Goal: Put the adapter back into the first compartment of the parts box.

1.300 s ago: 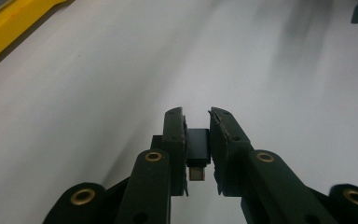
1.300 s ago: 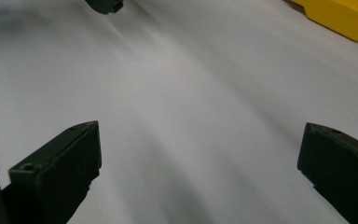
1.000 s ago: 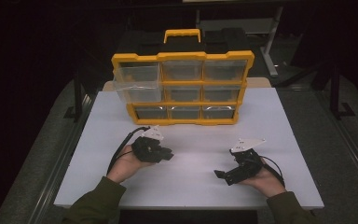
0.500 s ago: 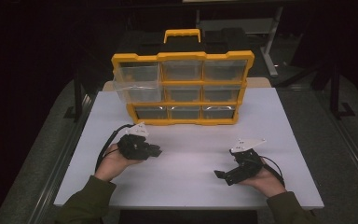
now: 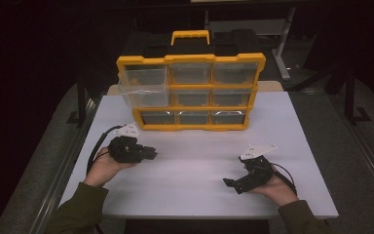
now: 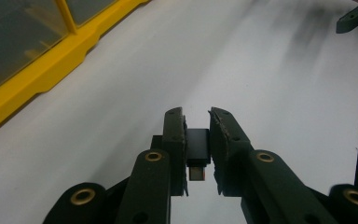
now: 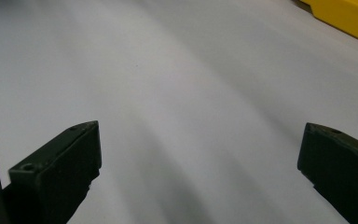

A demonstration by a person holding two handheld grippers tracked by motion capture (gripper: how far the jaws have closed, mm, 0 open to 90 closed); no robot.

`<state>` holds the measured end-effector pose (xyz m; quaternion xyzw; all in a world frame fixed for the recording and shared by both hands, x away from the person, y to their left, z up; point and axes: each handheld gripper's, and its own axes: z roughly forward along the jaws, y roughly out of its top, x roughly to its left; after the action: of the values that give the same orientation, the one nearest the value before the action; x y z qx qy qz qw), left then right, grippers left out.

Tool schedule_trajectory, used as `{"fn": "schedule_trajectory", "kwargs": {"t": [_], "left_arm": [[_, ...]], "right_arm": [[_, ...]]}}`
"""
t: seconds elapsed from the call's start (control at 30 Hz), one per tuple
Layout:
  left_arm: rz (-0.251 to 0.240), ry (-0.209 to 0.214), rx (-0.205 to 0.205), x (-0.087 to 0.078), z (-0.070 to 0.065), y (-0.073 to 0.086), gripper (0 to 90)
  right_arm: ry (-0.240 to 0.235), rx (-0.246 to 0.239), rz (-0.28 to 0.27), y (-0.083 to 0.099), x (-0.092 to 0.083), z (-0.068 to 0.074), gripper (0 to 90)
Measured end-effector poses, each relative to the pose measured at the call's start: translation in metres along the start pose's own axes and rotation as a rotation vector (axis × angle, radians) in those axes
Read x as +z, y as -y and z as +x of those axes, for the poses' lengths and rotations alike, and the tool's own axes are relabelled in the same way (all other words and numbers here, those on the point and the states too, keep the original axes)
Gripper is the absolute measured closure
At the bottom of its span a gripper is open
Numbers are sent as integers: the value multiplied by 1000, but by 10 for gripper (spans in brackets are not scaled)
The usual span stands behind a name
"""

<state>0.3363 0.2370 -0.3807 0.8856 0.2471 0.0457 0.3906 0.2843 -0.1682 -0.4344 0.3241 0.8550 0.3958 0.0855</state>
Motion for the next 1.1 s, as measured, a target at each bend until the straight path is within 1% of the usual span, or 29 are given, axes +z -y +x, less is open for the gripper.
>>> {"fn": "schedule_trajectory", "kwargs": {"t": [0.2, 0.53, 0.77, 1.0, 1.1], "left_arm": [[0, -3, -1, -12, 5, -2, 763], [-16, -27, -15, -42, 13, -8, 763], [-26, -35, -24, -54, 16, -9, 762], [-17, -45, -22, -64, 17, -12, 762], [-27, -46, -25, -69, 18, -14, 762]], "right_arm": [[1, 2, -2, 0, 0, 0, 0], [1, 5, -4, 0, 0, 0, 0], [1, 6, -4, 0, 0, 0, 0], [0, 5, -5, 0, 0, 0, 0], [-2, 5, -3, 0, 0, 0, 0]]}}
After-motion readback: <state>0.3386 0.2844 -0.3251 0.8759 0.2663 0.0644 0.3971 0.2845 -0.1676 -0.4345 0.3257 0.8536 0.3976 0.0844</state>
